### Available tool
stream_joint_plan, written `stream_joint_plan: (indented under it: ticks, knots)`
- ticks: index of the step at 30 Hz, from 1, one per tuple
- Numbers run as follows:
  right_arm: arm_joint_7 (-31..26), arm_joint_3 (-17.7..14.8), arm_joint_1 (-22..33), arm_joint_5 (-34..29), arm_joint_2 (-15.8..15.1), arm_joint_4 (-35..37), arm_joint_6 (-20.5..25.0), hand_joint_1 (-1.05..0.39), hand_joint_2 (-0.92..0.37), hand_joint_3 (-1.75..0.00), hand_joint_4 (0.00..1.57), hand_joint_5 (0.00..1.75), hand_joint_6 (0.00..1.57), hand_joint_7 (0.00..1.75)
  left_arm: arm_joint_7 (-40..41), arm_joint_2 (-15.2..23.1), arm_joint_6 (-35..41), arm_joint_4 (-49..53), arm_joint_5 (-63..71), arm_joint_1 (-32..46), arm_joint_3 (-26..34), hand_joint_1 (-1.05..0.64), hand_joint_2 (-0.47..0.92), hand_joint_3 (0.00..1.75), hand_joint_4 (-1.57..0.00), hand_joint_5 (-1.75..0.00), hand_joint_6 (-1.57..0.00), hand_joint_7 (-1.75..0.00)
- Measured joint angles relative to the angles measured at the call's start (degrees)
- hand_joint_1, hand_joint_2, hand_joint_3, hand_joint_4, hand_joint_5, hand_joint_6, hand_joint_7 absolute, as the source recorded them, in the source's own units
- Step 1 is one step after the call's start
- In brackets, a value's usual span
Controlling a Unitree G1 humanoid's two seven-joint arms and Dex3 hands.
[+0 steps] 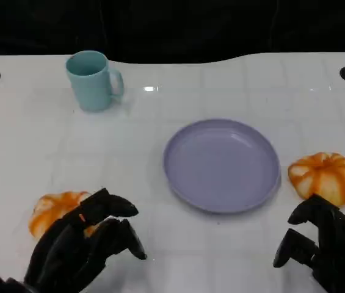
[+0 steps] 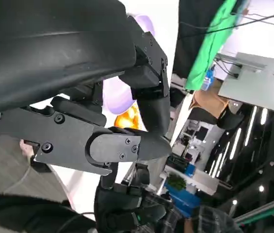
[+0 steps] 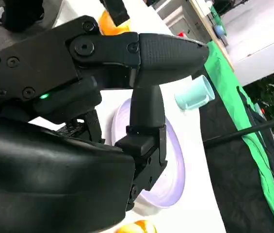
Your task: Grasp the bread from the table and place it into the plate.
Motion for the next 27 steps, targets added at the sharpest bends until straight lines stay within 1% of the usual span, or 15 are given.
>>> stream_joint_plan:
  ticks: [1,3,4,6,8,11,12,14,17,19,20,22,25,27]
  knots:
    - [0.00,0.02,0.00,0.00,0.00,0.00,0.00,-0.48,-0.87,-0.56,0.66,1.75,0.44,1.72,0.00,0.00,-0.43,-0.01,0.02,0.09,-0.05,-0.57,0.92,0.16,-0.49,-1.22,-0.60,-0.45]
    - [0.00,0.05,0.00,0.00,0.00,0.00,0.00,-0.48,-0.87,-0.56,0.66,1.75,0.44,1.72,-0.01,0.00,-1.18,-0.01,0.03,0.23,-0.17,-0.56,0.92,0.15,-0.50,-1.20,-0.61,-0.42]
    - [0.00,0.05,0.00,0.00,0.00,0.00,0.00,-0.49,-0.87,-0.55,0.66,1.75,0.44,1.72,-0.01,0.00,-1.37,-0.01,0.03,0.25,-0.22,-0.56,0.92,0.10,-0.44,-1.02,-0.59,-0.27]
    - [0.04,0.07,0.00,0.00,0.00,0.01,0.00,-0.49,-0.87,-0.55,0.66,1.75,0.44,1.72,0.03,0.00,-2.74,-0.46,1.00,0.68,-0.44,-0.55,0.92,0.08,-0.39,-0.89,-0.57,-0.15]
    - [0.12,0.07,0.00,0.00,0.00,0.04,-0.01,-0.48,-0.87,-0.55,0.66,1.75,0.45,1.71,0.18,-0.02,-5.65,-1.39,2.93,1.42,-0.88,-0.55,0.92,0.10,-0.33,-0.82,-0.52,-0.08]
    - [0.13,0.07,0.00,0.02,0.00,0.05,-0.01,-0.48,-0.87,-0.55,0.67,1.75,0.45,1.71,1.25,0.07,-11.35,-1.82,7.36,1.60,-1.05,-0.56,0.92,0.12,-0.31,-0.79,-0.50,-0.05]
    - [0.14,0.07,0.00,0.02,0.00,0.05,-0.01,-0.48,-0.87,-0.55,0.67,1.75,0.45,1.71,1.42,0.13,-12.54,-1.84,8.26,1.60,-1.06,-0.55,0.92,0.12,-0.27,-0.77,-0.47,-0.04]
    - [0.10,0.11,0.00,0.01,0.00,0.04,-0.01,-0.48,-0.88,-0.55,0.66,1.75,0.45,1.71,2.05,0.53,-15.09,-1.84,10.62,1.63,-1.29,-0.54,0.92,0.10,-0.21,-0.70,-0.44,-0.02]
    - [0.09,0.19,0.00,-0.07,0.00,0.03,-0.02,-0.48,-0.88,-0.55,0.66,1.75,0.44,1.71,3.34,1.83,-18.11,-2.12,13.91,1.63,-1.51,-0.55,0.92,0.07,-0.18,-0.61,-0.42,0.00]
    - [0.11,0.20,0.00,-0.08,0.00,0.04,-0.05,-0.48,-0.88,-0.55,0.66,1.75,0.44,1.71,4.62,2.57,-19.95,-2.38,16.44,1.62,-1.71,-0.55,0.92,0.05,-0.15,-0.53,-0.37,0.00]
    - [0.17,0.19,0.00,-0.08,0.00,0.04,-0.07,-0.48,-0.88,-0.55,0.66,1.75,0.44,1.71,5.26,2.99,-20.80,-2.49,17.69,1.63,-1.97,-0.55,0.92,0.05,-0.14,-0.51,-0.36,0.00]
    - [0.32,0.19,0.00,-0.07,0.00,0.05,-0.10,-0.48,-0.89,-0.55,0.66,1.75,0.44,1.71,6.39,3.60,-21.94,-2.77,19.75,1.65,-2.26,-0.56,0.92,0.03,-0.18,-0.41,-0.33,0.00]
    - [0.44,0.17,0.00,-0.04,0.00,0.07,-0.10,-0.47,-0.89,-0.54,0.66,1.75,0.44,1.70,9.17,4.84,-23.64,-4.06,23.94,1.73,-2.43,-0.53,0.92,0.02,-0.16,-0.35,-0.31,0.00]
    - [0.62,0.15,0.00,0.00,0.00,0.16,-0.10,-0.48,-0.88,-0.54,0.66,1.75,0.45,1.70,11.84,6.01,-26.02,-4.93,28.63,1.77,-2.48,-0.51,0.91,0.01,-0.16,-0.34,-0.31,0.00]
